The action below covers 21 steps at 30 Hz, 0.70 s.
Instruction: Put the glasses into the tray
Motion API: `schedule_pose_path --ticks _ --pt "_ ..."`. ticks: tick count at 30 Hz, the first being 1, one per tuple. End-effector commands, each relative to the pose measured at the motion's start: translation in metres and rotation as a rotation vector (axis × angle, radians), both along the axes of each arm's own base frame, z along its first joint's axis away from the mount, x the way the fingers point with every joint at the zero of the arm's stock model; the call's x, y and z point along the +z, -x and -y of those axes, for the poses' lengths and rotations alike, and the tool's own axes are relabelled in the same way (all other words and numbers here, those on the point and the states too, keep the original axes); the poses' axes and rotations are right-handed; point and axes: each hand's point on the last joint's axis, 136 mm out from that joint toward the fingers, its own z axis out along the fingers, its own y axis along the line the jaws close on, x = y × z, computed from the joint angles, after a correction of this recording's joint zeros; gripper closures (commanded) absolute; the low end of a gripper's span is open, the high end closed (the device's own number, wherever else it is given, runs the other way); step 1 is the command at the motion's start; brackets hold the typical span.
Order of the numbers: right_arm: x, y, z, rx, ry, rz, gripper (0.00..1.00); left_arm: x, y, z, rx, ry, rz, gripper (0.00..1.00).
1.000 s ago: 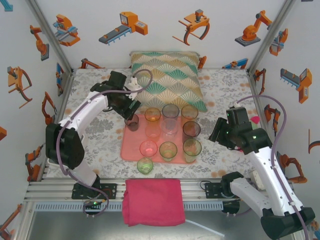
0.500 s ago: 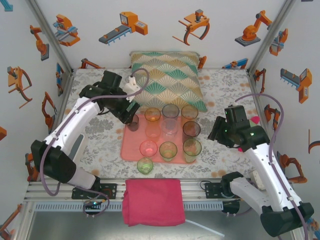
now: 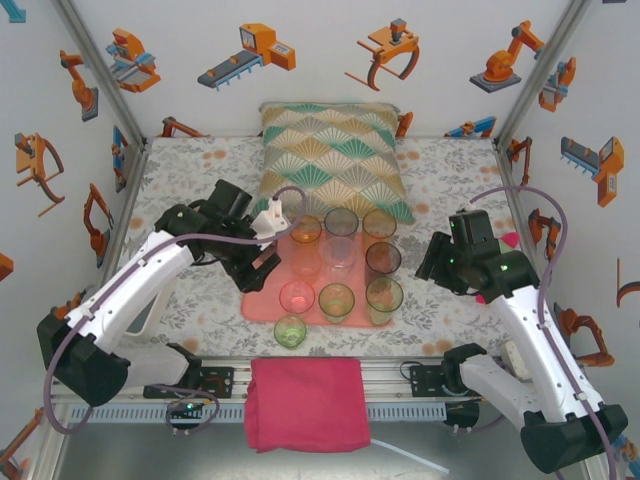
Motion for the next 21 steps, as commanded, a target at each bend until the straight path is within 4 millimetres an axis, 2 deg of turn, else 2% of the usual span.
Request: schedule_pose_path --ticks 1,9,18,21 --pt "0.017 -0.004 0.003 -0.011 0.008 0.034 0.46 -0.009 0.019 -0.005 0.003 -0.007 -0.055 0.24" --pt "0.020 -0.001 0.006 -0.030 0.003 0.040 0.46 -0.027 0.046 0.001 0.000 0.010 -0.110 0.24" --pt "0.024 -0.002 0.003 -0.032 -0.015 0.049 0.46 -0.028 0.049 0.007 0.037 0.047 -0.135 0.24" --pt "0.029 -0.002 0.002 -0.027 -0.028 0.063 0.46 -0.035 0.053 0.008 0.019 0.037 -0.142 0.24"
